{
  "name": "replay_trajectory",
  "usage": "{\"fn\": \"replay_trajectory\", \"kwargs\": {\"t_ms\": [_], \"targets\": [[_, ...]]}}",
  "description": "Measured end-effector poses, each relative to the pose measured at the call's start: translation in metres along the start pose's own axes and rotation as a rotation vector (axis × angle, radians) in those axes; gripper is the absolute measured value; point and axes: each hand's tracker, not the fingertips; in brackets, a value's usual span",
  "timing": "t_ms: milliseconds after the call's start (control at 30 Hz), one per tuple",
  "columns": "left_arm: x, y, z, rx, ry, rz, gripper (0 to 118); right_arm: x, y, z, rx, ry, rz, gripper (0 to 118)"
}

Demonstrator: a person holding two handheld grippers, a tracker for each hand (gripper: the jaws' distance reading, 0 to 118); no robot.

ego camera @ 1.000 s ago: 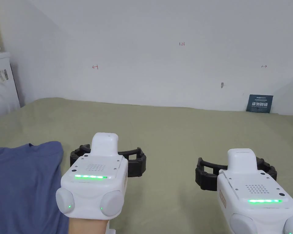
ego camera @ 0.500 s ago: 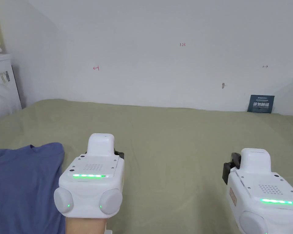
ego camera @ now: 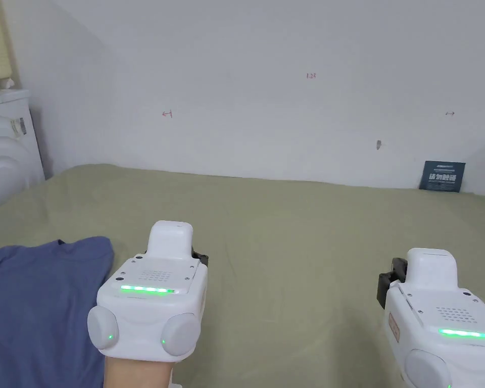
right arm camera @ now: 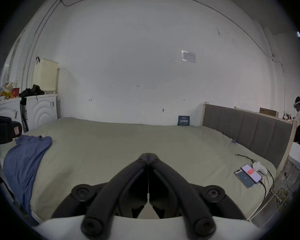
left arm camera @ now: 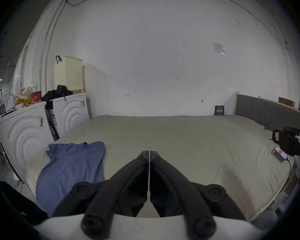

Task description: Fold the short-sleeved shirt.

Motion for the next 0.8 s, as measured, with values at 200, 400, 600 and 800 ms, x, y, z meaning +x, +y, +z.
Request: {"fn": "replay_trajectory", "kwargs": {"t_ms": [200, 400, 600, 800], "targets": [[-0.074, -0.002, 0.003, -0.011, 0.149, 0.044, 1, -0.063, 0.009, -0.015, 0.009, 0.146, 0.029, 1], [-0.166, -0.003, 0.038, -0.010, 0.365, 0.060, 1, -0.161, 0.020, -0.022, 0.021, 0.371, 0.037, 1], [-0.246, -0.014, 0.083, -0.044, 0.540, 0.087, 1, -0.247, 0.024, -0.007, 0.028, 0.563, 0.054, 1], [-0.292, -0.020, 0.104, -0.079, 0.630, 0.085, 1, -0.291, 0.024, 0.004, 0.022, 0.642, 0.057, 1]]}}
